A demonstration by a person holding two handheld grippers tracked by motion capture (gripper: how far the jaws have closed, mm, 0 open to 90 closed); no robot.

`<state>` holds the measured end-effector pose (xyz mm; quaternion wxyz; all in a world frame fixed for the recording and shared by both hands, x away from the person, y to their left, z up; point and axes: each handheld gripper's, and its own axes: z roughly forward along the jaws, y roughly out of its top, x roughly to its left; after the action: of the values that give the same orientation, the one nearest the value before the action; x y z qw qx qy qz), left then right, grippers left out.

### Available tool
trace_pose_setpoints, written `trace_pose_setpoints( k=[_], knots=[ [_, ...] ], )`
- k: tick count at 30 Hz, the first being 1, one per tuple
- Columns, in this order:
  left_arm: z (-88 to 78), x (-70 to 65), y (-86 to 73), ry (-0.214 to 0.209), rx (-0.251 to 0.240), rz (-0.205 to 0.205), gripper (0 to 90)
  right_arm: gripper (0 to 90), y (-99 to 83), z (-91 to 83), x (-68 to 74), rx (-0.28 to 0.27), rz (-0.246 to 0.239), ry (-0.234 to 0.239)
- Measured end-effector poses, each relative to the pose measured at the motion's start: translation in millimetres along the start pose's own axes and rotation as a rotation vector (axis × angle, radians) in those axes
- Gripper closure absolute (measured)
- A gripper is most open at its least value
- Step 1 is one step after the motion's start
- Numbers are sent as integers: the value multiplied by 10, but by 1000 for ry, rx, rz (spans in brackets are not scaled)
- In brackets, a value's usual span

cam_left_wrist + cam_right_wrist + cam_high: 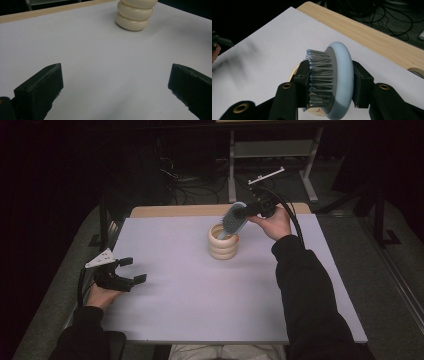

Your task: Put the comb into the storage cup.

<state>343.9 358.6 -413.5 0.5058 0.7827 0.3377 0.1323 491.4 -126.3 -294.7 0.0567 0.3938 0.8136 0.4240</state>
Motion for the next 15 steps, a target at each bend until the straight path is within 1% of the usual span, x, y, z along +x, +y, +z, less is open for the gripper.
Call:
trace_pose_setpoints(
  k=[6, 10, 12, 15],
  knots=[
    [11, -3, -3, 0, 10, -2, 0, 515, -20, 8, -70, -3, 47, 14],
    [8, -3, -2, 1, 10, 1, 0, 487, -20, 18, -91, -6, 61, 23],
    [4, 0, -3, 2, 9, 1, 0, 450, -24, 20, -108, -7, 71, 38],
    [2, -1, 0, 2, 2, 0, 0, 349, -33, 27, -133, 2, 81, 46]
  ],
)
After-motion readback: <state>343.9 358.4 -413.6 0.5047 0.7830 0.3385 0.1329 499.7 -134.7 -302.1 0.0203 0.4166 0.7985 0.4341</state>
